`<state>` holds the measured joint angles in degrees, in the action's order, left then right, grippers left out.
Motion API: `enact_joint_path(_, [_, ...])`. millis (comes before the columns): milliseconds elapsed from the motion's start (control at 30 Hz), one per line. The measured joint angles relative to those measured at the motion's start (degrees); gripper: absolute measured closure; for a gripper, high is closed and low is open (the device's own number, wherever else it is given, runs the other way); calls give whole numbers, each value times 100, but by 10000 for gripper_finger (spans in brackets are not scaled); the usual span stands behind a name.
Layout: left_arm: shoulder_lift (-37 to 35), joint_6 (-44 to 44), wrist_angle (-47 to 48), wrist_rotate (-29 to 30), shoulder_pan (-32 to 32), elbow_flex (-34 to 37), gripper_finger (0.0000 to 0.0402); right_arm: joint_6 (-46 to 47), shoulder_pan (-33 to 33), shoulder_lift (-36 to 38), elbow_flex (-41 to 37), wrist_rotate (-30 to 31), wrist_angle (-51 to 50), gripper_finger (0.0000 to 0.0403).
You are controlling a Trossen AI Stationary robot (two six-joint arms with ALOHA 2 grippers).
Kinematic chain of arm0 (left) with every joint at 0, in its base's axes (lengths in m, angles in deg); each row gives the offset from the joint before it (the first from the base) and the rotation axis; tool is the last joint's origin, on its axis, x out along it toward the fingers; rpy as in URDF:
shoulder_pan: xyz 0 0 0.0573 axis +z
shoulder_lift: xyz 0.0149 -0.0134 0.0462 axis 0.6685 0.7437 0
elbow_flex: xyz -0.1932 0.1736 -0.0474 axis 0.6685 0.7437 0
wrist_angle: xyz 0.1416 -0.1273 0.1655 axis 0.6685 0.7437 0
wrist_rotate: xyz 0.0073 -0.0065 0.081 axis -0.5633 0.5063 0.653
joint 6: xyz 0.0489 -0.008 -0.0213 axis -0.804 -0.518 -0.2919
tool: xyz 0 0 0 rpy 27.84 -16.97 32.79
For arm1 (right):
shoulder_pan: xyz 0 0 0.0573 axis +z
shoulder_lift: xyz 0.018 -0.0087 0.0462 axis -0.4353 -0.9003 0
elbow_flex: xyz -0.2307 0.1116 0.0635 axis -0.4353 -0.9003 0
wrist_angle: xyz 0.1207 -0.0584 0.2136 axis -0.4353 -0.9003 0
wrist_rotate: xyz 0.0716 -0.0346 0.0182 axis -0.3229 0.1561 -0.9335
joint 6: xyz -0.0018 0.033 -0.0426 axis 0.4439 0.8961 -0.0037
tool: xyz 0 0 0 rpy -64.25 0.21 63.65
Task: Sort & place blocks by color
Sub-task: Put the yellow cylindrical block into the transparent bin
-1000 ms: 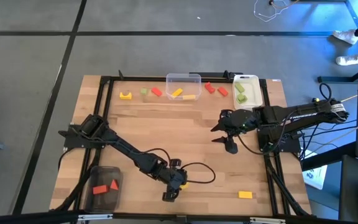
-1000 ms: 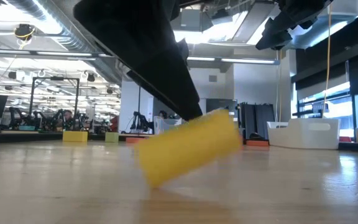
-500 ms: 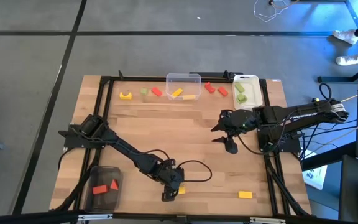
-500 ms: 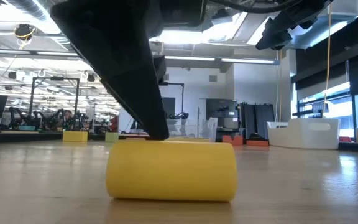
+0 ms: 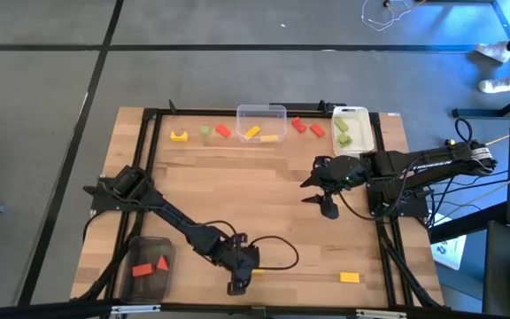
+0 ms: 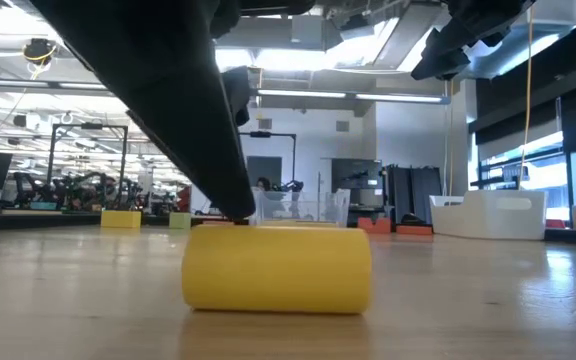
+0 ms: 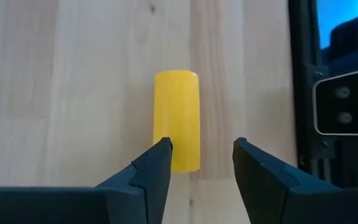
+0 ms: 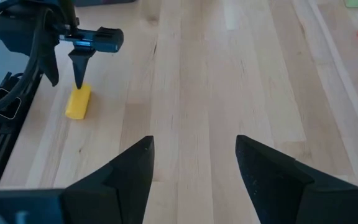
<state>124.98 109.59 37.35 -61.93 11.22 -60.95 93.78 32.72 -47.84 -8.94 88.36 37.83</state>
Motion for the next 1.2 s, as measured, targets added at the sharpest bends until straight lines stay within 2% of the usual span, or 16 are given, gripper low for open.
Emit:
enact_joint_path(100, [0,-174,184,70,34,-99,241,0,0,-2,0,0,0,176])
enact_joint_path(267, [0,-388,2070,515,52,-1206,241,0,0,-2,0,0,0,176])
enact_joint_path(367, [19,-392,2674,555,95,-1730,241,0,0,0,0,0,0,176])
enact_joint_path(467, [17,-393,2838,559,114,-2006,241,0,-1,-2,0,0,0,176])
enact_joint_path(833, [269,-358,3267,103,425,-2004,241,-141,-2,-1,0,-2,-1,176])
enact_joint_path(1000, [419,-317,3200,-59,490,-2010,241,-135,-2,0,2,0,-6,176])
enact_joint_path(1200, [788,-214,2828,-551,428,-2017,241,-140,-3,0,2,3,-27,176])
